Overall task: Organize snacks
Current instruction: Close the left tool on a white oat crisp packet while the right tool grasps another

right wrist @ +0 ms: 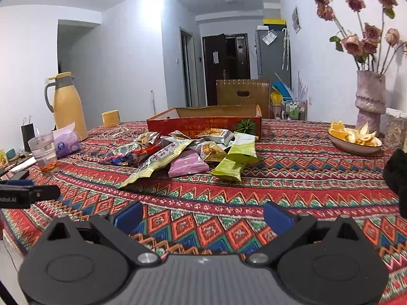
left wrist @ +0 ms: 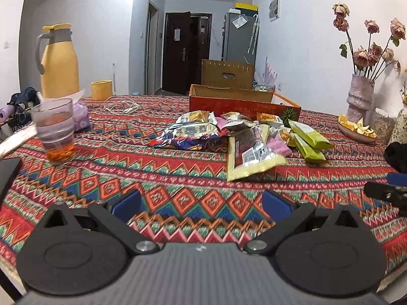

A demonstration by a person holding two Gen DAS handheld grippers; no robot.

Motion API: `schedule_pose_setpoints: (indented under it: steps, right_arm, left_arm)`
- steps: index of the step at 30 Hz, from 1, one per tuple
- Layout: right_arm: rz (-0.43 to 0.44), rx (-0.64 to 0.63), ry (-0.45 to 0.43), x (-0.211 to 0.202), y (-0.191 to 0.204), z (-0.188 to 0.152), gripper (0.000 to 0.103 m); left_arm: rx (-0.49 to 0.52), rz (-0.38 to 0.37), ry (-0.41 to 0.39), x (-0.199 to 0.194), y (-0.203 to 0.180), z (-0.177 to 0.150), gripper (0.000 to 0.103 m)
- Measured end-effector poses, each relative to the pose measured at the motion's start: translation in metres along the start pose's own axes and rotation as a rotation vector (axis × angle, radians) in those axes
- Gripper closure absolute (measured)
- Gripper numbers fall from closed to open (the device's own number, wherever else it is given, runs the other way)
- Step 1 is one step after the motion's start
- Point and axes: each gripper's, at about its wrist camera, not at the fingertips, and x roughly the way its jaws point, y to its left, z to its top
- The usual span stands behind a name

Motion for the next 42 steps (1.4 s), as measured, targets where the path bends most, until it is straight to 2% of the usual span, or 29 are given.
schedule_pose_setpoints:
  steps: [9,11,16,24,27,29,32,33,35,40,42]
  right_arm:
    - [0.009,-0.063,0.024,0.059,0.002,0.035,0.005]
    - [0.014,-0.075,0.029,0.072,0.0,0.044,0.011]
    - [0.032,-0.094,0.045,0.107,-0.003,0.066,0.018]
    - [0.035,-0.136,0.096,0.161,-0.01,0.094,0.021]
    - [0.027,-0.151,0.126,0.187,-0.012,0.102,0.027]
    - [0.023,-0.165,0.14,0.205,-0.013,0.105,0.031]
    - [0.013,-0.197,0.172,0.231,-0.012,0.104,0.037]
    - [0.011,-0.211,0.182,0.237,-0.011,0.103,0.039]
    - [0.008,-0.23,0.199,0.247,-0.009,0.099,0.045]
    - [0.003,-0.257,0.207,0.257,-0.01,0.092,0.049]
    - [0.006,-0.264,0.22,0.261,-0.011,0.088,0.051]
  left_arm:
    - [0.029,-0.027,-0.02,0.051,-0.003,0.037,0.0]
    - [0.039,-0.034,-0.021,0.064,-0.005,0.047,0.0]
    - [0.075,-0.065,-0.025,0.098,-0.011,0.07,0.0]
    - [0.142,-0.148,-0.02,0.151,-0.029,0.107,0.0]
    - [0.183,-0.159,0.003,0.178,-0.042,0.123,0.0]
    - [0.185,-0.194,0.038,0.2,-0.049,0.131,0.002]
    - [0.148,-0.227,0.132,0.237,-0.052,0.135,0.015]
    - [0.145,-0.235,0.146,0.247,-0.051,0.136,0.02]
    - [0.137,-0.241,0.166,0.264,-0.048,0.135,0.025]
    - [0.085,-0.285,0.226,0.291,-0.044,0.126,0.025]
    - [0.086,-0.286,0.2,0.293,-0.045,0.124,0.025]
